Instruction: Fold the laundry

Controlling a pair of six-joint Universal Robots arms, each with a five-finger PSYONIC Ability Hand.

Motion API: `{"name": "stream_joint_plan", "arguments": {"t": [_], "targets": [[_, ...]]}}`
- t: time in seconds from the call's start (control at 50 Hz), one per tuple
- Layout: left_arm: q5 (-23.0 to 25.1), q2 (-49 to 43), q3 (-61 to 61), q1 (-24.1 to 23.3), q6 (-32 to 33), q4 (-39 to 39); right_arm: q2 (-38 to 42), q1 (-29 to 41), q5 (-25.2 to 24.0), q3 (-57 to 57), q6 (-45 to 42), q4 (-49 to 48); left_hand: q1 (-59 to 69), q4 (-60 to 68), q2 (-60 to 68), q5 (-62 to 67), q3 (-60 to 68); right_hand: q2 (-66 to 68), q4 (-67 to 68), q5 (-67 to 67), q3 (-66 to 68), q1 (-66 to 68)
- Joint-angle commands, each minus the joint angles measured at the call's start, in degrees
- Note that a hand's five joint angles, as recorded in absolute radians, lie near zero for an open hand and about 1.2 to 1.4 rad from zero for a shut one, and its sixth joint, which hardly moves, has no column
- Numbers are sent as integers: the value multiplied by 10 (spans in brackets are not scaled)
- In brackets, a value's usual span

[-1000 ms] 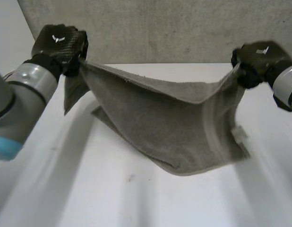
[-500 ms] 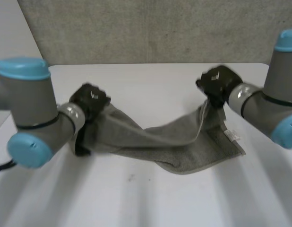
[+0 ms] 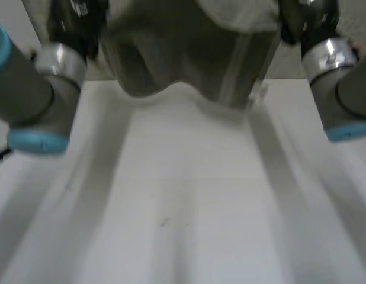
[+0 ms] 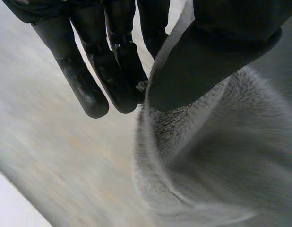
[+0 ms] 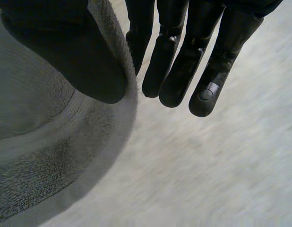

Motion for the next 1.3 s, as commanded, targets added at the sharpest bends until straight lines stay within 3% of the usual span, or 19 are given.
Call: {"name": "stream_joint_plan", "arguments": {"t": [0.02,0.12,0.16,0.34,0.4,0.44,0.54,0.66,0.7,0.84,0.92,1.06,1.14,1.3], "targets": [[4,-1,-198,-6,0,2,11,-27,-70,122,11,41,117,102,102,106,103,122,115,132,118,241],[21,-19,-292,-8,1,7,31,-50,-100,186,5,75,117,102,102,106,103,122,115,132,118,241],[30,-24,-328,-13,1,7,41,-54,-103,203,-10,134,117,102,102,106,103,122,115,132,118,241],[31,-17,-350,-42,1,2,43,-76,-96,201,-62,276,117,102,102,106,103,122,115,132,118,241],[31,-15,-350,-48,1,2,42,-77,-91,201,-54,304,1,-13,-14,-10,-13,122,115,132,118,241],[31,-16,-350,-48,2,2,38,-78,-78,207,-41,315,-10,-25,-25,-22,-25,-161,-169,-151,-166,-43],[27,-15,-346,-48,1,4,17,-78,-75,232,-21,314,-14,-29,-29,-25,-28,-354,-362,-344,-359,-236],[28,-2,-337,-42,-2,1,-25,-80,-78,262,-25,310,27,12,12,15,12,-405,-412,-395,-410,-287],[29,24,-332,-42,-2,0,-47,-80,-73,276,-26,310,117,102,102,105,102,-477,-484,-467,-482,-359],[28,65,-309,-51,-2,-13,-131,-78,-63,311,-13,312,117,102,102,106,103,-531,-539,-521,-536,-413],[28,103,-286,-66,-9,-48,-191,-74,-40,333,46,311,117,102,102,106,103,-578,-585,-568,-582,-459],[27,119,-259,-75,-38,-83,-218,-30,-28,348,181,312,117,102,102,106,103,-578,-585,-568,-582,-459],[26,119,-247,-85,-43,-91,-182,35,-25,350,266,305,117,102,102,106,103,-578,-585,-568,-582,-459],[25,114,-244,-88,-44,-91,-84,78,-24,342,353,261,117,102,102,106,103,-578,-585,-568,-582,-459]]}}
